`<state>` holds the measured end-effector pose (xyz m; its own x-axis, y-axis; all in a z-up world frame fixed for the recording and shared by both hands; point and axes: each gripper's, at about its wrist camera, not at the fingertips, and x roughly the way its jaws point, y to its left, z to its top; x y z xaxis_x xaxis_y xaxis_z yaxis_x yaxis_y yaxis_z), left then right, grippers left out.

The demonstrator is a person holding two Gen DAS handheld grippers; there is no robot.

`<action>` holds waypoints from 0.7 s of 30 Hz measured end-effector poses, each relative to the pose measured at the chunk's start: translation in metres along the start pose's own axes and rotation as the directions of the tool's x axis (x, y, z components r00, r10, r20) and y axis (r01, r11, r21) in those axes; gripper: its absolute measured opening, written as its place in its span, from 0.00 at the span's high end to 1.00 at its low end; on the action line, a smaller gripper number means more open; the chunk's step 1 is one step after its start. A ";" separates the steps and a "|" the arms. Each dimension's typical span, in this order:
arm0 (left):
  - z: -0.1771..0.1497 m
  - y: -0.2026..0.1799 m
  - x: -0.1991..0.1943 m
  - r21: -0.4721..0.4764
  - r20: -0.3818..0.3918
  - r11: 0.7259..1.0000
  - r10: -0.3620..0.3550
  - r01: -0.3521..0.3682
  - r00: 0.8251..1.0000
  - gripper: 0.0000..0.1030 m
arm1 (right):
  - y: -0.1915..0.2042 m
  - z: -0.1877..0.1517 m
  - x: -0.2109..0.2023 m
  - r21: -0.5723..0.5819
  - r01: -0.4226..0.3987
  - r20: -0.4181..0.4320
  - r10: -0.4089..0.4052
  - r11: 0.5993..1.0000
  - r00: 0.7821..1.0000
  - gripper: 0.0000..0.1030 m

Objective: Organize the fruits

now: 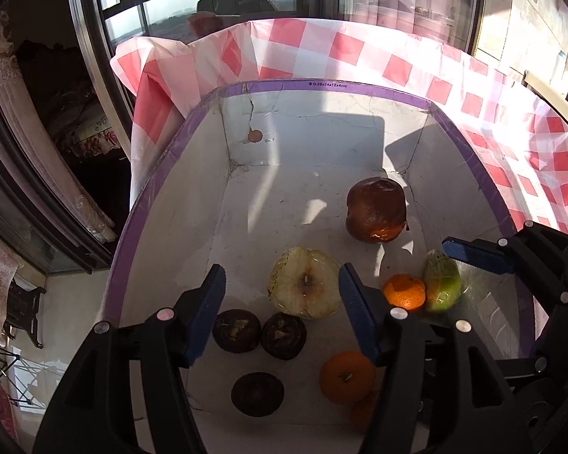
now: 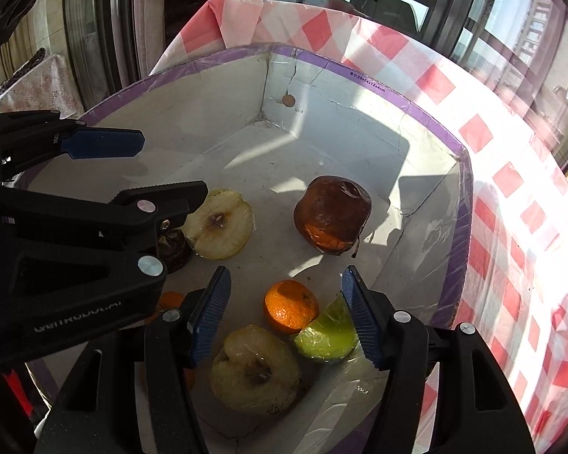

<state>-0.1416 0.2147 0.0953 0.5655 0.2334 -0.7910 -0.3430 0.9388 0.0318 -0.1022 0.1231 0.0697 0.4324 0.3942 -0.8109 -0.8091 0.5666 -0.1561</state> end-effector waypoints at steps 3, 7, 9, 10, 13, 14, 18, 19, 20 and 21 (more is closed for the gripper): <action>0.001 0.001 -0.003 -0.009 0.009 1.000 -0.006 0.006 1.000 0.22 | -0.002 0.001 -0.001 0.011 -0.044 0.002 0.044 0.999 0.999 0.31; 0.001 0.002 -0.014 -0.021 0.048 0.999 -0.036 0.037 0.998 0.02 | -0.007 0.003 -0.004 0.036 -0.066 0.006 0.065 0.997 0.998 0.19; 0.003 0.002 -0.022 -0.015 0.092 1.000 0.003 -0.001 0.996 0.02 | -0.009 0.004 -0.006 0.046 -0.081 0.011 0.080 0.996 0.997 0.16; 0.005 0.004 -0.025 -0.026 0.115 0.999 0.023 -0.020 0.993 0.02 | -0.009 0.005 -0.007 0.051 -0.085 0.006 0.085 0.995 0.996 0.16; 0.009 0.011 -0.031 -0.074 0.145 0.994 0.087 -0.077 0.986 0.02 | -0.007 0.005 -0.006 0.046 -0.086 -0.018 0.087 0.995 0.996 0.16; 0.010 0.013 -0.030 -0.079 0.134 0.992 0.110 -0.100 0.985 0.02 | -0.006 0.005 -0.006 0.044 -0.088 -0.021 0.089 0.995 0.996 0.16; 0.010 0.017 -0.021 -0.074 0.082 0.995 0.077 -0.071 0.994 0.02 | -0.005 0.003 -0.006 0.046 -0.098 -0.024 0.099 0.994 0.995 0.16; 0.010 0.018 -0.020 -0.078 0.070 0.996 0.057 -0.052 0.996 0.02 | -0.005 0.003 -0.005 0.048 -0.099 -0.024 0.100 0.994 0.995 0.16; 0.010 0.018 -0.019 -0.082 0.059 0.996 0.050 -0.045 0.997 0.02 | -0.006 0.003 -0.005 0.047 -0.099 -0.026 0.100 0.994 0.995 0.16; 0.010 0.019 -0.018 -0.082 0.050 0.995 0.058 -0.053 0.997 0.02 | -0.005 0.003 -0.004 0.044 -0.094 -0.028 0.096 0.995 0.995 0.16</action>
<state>-0.1508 0.2309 0.1165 0.5818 0.2995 -0.7561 -0.4333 0.9010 0.0235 -0.0986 0.1206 0.0753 0.3416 0.4261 -0.8377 -0.8282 0.5579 -0.0539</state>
